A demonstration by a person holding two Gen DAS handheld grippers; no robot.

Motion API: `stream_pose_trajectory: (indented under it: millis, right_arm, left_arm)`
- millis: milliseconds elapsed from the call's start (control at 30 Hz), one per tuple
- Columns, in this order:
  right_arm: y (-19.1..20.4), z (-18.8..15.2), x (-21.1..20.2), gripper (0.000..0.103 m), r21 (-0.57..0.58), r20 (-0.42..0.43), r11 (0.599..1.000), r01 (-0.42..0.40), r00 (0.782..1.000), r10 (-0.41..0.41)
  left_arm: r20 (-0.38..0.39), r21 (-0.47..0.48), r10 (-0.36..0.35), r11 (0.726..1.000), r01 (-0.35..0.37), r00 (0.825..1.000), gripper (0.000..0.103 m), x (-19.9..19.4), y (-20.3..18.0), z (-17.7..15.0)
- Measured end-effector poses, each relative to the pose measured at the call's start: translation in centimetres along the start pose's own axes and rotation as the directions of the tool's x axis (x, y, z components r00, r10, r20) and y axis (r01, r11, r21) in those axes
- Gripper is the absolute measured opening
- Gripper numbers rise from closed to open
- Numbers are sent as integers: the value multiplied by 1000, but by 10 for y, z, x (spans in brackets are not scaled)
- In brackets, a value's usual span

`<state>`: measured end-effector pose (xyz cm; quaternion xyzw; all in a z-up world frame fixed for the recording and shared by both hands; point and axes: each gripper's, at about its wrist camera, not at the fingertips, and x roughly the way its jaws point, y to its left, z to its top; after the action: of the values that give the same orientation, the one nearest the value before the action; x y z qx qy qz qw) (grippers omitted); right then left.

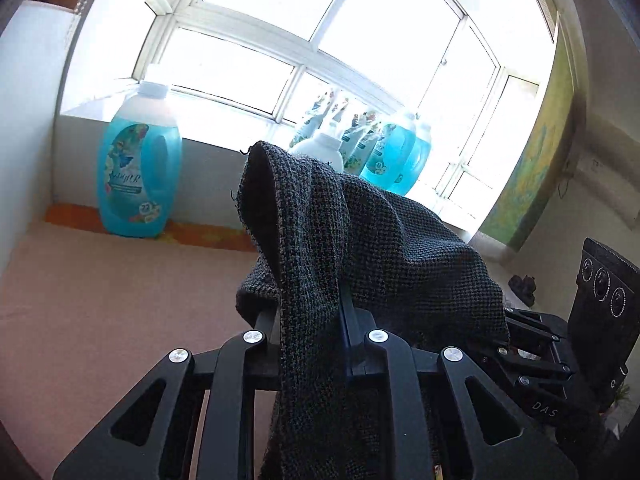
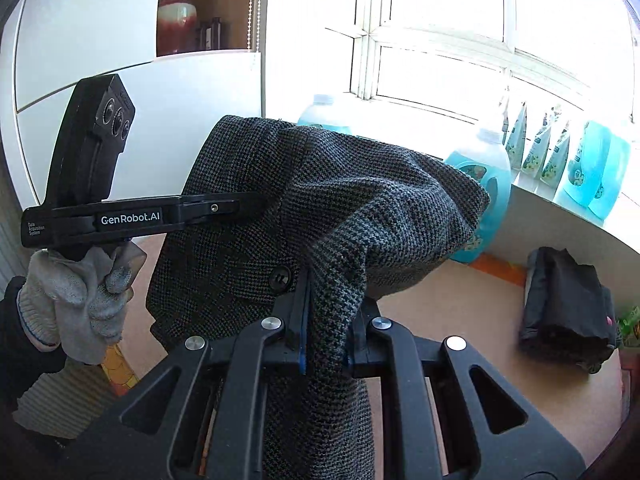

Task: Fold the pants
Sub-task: 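Lift the folded shorts off the table with both grippers, then lower the shorts back onto the table and open both grippers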

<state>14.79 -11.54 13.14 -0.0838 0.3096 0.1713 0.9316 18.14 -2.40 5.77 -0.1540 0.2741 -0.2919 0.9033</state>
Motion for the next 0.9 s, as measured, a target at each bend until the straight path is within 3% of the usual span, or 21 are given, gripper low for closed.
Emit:
stream_pose_trajectory:
  millis: [133, 267, 533, 633, 733, 900]
  right_arm:
    - [-23, 5, 0, 13, 55, -17, 998, -12, 1000, 13]
    - [-10, 12, 2, 13, 26, -16, 999, -28, 999, 29]
    - [0, 16, 3, 13, 83, 28, 977, -196, 980, 195]
    - [-20, -7, 16, 13, 137, -2, 966, -218, 976, 220]
    - [-54, -42, 33, 13, 210, -78, 958, -196, 973, 216]
    - [-128, -108, 51, 13, 349, -196, 929, -124, 960, 201]
  left_arm:
    - [-4, 4, -28, 1000, 28, 1000, 17, 16, -9, -1]
    - [19, -23, -29, 999, 29, 999, 16, 8, -2, -1]
    - [50, -27, 30, 999, -29, 998, 16, -24, 12, 16]
    - [1, -26, 32, 999, -32, 999, 16, -6, 8, 7]
    - [-92, -55, 4, 998, -9, 996, 16, 36, 4, -16]
    - [-257, -120, -89, 991, 60, 962, 16, 126, -16, -59]
